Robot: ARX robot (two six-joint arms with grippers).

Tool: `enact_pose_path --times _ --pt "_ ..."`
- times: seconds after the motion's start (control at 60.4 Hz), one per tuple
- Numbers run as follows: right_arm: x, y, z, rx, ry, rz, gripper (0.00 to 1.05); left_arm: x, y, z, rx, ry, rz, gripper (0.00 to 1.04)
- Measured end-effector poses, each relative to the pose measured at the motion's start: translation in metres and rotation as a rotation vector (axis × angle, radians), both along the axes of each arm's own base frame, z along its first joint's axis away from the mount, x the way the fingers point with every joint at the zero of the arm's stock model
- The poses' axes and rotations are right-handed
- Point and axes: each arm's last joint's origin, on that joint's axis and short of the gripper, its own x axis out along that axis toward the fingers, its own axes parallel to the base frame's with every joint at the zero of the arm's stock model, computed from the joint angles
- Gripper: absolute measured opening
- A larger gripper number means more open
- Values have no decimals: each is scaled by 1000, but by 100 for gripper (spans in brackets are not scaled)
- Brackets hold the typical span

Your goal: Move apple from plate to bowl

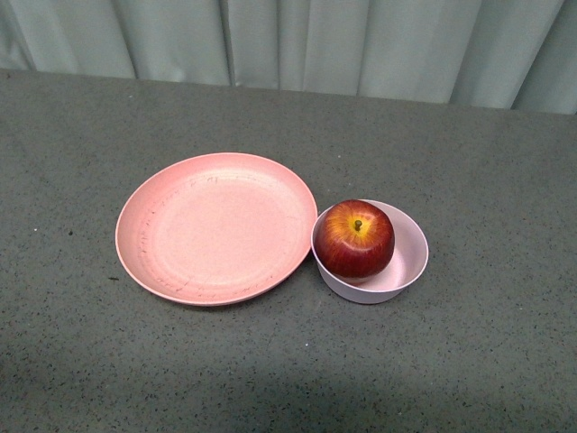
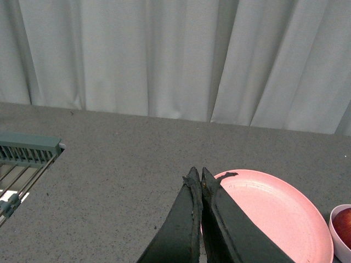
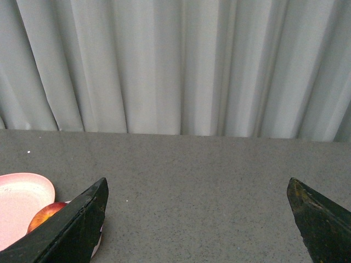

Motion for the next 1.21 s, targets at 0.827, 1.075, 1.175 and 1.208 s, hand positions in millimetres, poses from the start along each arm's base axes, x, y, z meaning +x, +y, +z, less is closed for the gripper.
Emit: enact_pose_path --times 0.827,1.075,1.175,1.208 --pt "0 0 0 0 0 0 95 -22 0 1 0 -6 1 4" --pt "0 0 0 0 0 0 95 -32 0 -2 0 1 -2 4" --pt "0 0 0 0 0 0 95 -32 0 -2 0 1 -2 20" --pt "0 0 0 0 0 0 95 -32 0 -2 0 0 -2 25"
